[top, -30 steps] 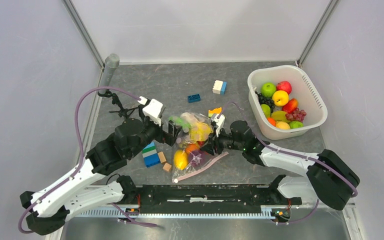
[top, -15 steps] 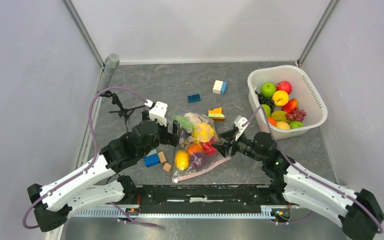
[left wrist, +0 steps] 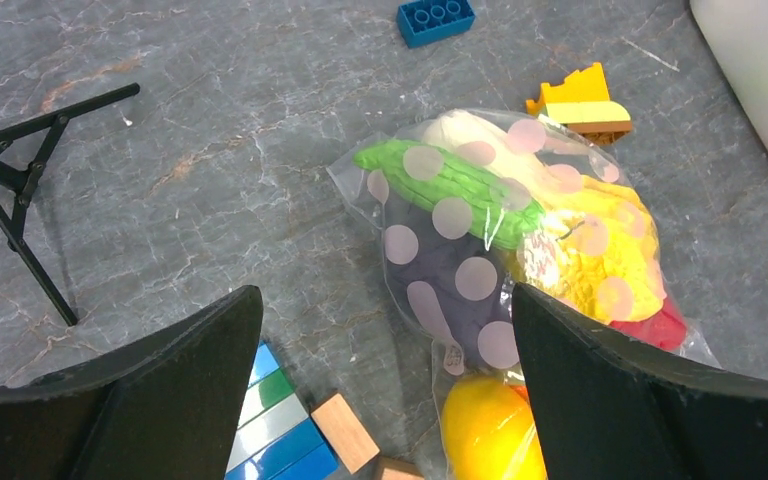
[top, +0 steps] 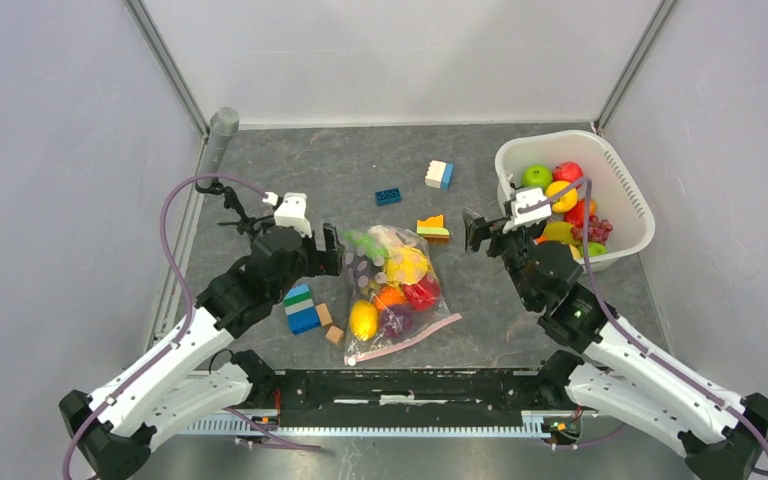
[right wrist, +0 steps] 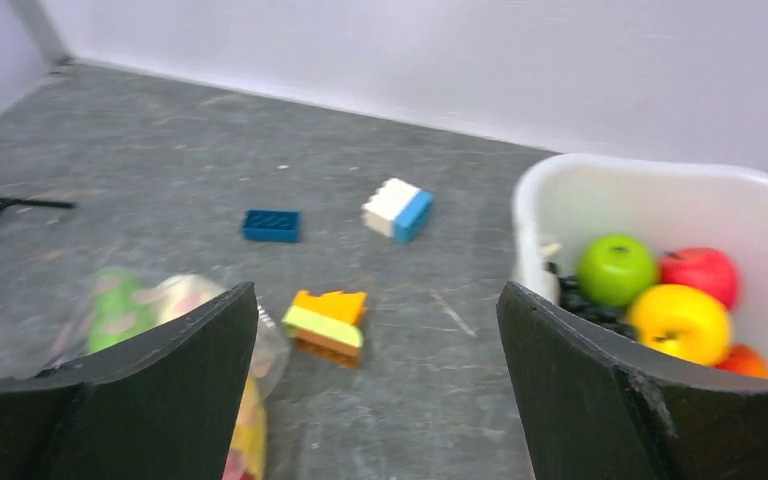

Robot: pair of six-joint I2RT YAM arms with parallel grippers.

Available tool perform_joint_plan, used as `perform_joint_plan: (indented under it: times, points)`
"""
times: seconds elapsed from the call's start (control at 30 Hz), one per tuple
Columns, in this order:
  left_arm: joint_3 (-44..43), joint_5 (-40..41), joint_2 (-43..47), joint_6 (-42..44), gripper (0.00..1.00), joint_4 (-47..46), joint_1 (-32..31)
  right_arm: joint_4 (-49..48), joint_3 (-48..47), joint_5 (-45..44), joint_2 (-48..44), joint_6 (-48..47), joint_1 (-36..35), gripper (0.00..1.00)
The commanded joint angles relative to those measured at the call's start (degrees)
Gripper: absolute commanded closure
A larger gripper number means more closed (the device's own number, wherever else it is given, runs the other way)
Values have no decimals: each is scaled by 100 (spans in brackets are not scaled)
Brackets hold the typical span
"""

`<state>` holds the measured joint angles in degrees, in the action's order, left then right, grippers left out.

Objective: Place the food in the zip-top bag and seal the zipper
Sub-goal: Reset both arms

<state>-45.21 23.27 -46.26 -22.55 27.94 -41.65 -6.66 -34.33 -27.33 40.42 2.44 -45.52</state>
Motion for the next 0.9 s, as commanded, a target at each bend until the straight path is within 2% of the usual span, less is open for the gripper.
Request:
perform_joint_plan:
  times: [0.0, 0.1, 0.2, 0.3, 0.47, 0.87]
  points:
    - [-61, -487, -21, -212, 0, -285, 400, 600, -811, -1591, 400, -529, 21, 6]
    - [-255, -773, -192, -316, 0, -140, 780, 653, -1125, -1750, 547, -621, 143, 3]
    - [-318, -514, -197, -506, 0, -120, 798, 1034, -1299, -1628, 602, -445, 244, 2]
    - [-256, -217, -60, -831, 0, -97, 791, 1173, -1177, -1236, 513, -69, 271, 2]
    - [-156, 163, 329, -851, 0, -88, 790, 1043, -641, -819, 150, 521, 271, 2]
    - [-212, 577, 507, -802, 0, 63, 790, 924, -542, -681, 150, 704, 272, 2]
